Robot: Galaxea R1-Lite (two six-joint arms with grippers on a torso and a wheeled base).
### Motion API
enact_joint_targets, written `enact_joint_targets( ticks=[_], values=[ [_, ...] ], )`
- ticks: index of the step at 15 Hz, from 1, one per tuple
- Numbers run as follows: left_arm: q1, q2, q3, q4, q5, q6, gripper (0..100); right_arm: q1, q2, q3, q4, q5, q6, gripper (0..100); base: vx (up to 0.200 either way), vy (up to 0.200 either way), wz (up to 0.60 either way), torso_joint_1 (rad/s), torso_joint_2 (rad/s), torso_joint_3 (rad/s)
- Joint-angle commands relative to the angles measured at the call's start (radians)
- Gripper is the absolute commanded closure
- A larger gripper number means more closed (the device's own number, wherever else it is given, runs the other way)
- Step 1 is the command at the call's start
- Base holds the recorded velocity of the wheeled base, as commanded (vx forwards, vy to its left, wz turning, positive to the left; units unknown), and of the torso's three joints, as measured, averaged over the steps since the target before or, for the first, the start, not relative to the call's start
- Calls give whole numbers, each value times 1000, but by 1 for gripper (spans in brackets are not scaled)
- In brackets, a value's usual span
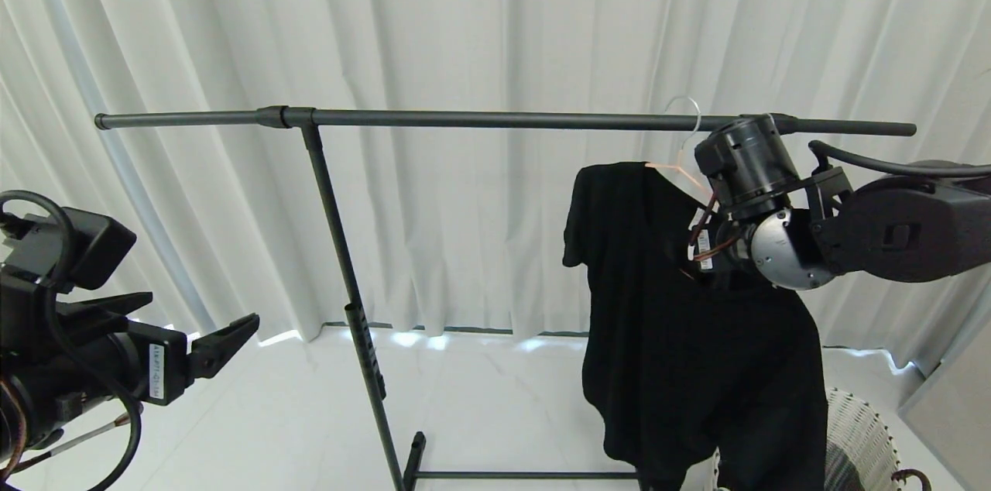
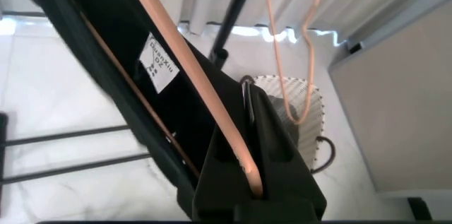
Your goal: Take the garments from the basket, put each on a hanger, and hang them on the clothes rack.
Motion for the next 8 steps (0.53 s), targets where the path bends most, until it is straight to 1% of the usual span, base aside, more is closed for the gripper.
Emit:
enact_joint_targets(
  ticks=[1,2,3,8],
  values=[
    [2,10,-7,-18,18,0,0,1,-32,1,12,-8,1,100,0,0,0,0,0,0],
    [1,17,-6,-32,42,0,0,-1,-48,6,26,-8,3,100,0,0,0,0,0,0],
    [1,19,-6,-38,48,0,0,-1,-54,12,37,-9,3,100,0,0,0,0,0,0],
    [-33,17,-6,-39,48,0,0,-4,-52,7,37,-12,3,100,0,0,0,0,0,0]
  ],
)
